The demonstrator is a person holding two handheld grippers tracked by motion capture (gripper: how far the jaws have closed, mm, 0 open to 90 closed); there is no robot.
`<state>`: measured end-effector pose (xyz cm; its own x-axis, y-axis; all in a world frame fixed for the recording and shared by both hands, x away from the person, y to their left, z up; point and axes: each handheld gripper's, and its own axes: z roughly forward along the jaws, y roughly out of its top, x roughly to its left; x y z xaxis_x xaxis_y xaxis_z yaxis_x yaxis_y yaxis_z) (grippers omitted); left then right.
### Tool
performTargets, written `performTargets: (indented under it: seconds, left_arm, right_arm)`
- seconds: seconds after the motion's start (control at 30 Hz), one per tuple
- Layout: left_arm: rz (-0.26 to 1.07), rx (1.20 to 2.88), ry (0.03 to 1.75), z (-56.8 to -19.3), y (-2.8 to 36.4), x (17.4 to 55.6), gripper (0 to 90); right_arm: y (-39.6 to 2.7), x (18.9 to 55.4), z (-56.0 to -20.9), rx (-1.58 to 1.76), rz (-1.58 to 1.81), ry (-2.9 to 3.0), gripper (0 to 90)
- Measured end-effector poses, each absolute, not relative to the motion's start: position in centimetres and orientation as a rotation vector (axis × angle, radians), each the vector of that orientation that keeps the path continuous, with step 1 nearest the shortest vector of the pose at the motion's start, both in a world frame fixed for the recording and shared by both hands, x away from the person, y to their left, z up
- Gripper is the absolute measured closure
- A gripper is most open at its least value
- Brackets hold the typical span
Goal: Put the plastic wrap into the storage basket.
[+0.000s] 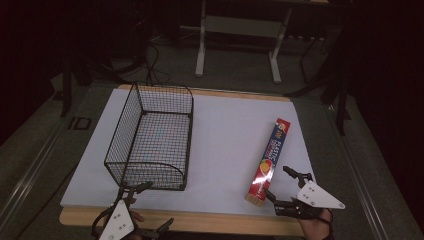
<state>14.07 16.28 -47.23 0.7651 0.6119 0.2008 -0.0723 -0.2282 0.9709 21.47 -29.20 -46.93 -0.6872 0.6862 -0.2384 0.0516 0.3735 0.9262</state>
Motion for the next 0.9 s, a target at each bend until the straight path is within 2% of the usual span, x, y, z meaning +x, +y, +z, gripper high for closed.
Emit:
performTargets:
  seconds: [0.27,0.6,0.9]
  left_arm:
    - [0.67,1.692,0.431,-47.2,16.3,14.1,0.1]
    - [0.665,1.689,0.421,-47.2,16.0,14.0,0.1]
    - [0.66,1.697,0.425,-47.3,16.0,14.1,0.1]
  right_arm:
    - [-29.8,21.4,-46.2,0.588,1.328,2.037,13.8]
    - [-28.1,20.8,-45.2,0.581,1.297,2.082,13.1]
    - [-27.4,22.1,-44.1,0.575,1.294,1.979,10.9]
